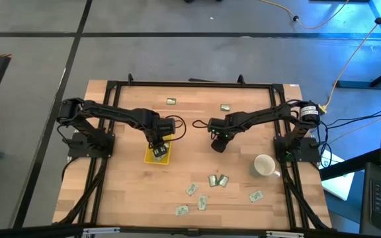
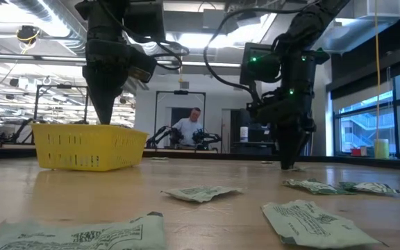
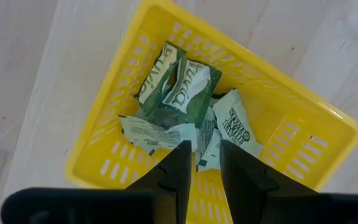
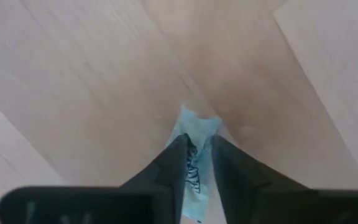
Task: Pick and place Stevia / Truvia into bins
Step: Put the white packet into the yellow bin
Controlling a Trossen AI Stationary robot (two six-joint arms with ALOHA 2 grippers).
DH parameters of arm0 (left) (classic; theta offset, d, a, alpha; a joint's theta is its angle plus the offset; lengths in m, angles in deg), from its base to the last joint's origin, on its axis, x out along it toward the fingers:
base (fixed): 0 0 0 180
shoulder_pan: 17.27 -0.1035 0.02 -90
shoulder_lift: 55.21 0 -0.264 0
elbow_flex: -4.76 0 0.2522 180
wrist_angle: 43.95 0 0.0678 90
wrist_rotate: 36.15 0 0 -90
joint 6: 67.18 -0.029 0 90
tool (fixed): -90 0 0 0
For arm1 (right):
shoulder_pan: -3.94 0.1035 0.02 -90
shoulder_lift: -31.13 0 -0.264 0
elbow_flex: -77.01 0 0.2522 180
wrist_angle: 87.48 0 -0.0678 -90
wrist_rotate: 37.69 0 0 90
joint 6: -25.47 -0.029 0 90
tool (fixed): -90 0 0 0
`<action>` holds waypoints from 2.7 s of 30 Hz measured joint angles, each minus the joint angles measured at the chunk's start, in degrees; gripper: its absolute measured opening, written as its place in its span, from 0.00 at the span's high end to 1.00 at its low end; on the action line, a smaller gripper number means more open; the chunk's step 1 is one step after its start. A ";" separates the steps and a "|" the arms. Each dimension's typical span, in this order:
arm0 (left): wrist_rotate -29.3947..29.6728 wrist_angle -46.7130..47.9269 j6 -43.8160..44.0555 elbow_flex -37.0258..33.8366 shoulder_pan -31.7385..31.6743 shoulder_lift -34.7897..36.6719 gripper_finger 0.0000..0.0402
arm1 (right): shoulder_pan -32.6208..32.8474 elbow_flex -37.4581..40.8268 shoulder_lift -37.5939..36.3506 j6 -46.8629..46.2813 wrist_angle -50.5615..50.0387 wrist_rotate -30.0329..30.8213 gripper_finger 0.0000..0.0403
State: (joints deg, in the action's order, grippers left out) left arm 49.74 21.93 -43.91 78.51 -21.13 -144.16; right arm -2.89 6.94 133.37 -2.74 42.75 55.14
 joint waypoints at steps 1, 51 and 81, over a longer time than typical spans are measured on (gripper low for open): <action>-0.01 0.00 0.00 0.00 0.00 0.00 0.81 | -0.02 0.02 0.02 0.00 -0.04 0.07 0.83; 2.84 -45.77 2.09 3.93 -3.04 -1.31 0.66 | 2.99 0.22 -20.04 10.69 23.48 -2.47 0.98; -0.53 -42.15 -3.47 3.93 -4.22 -1.31 0.55 | 4.02 0.20 -20.04 10.59 25.39 -2.45 0.98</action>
State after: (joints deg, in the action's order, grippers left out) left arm 49.20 -20.22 -47.39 82.44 -25.35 -145.47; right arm 1.13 7.14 113.32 7.85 68.15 52.69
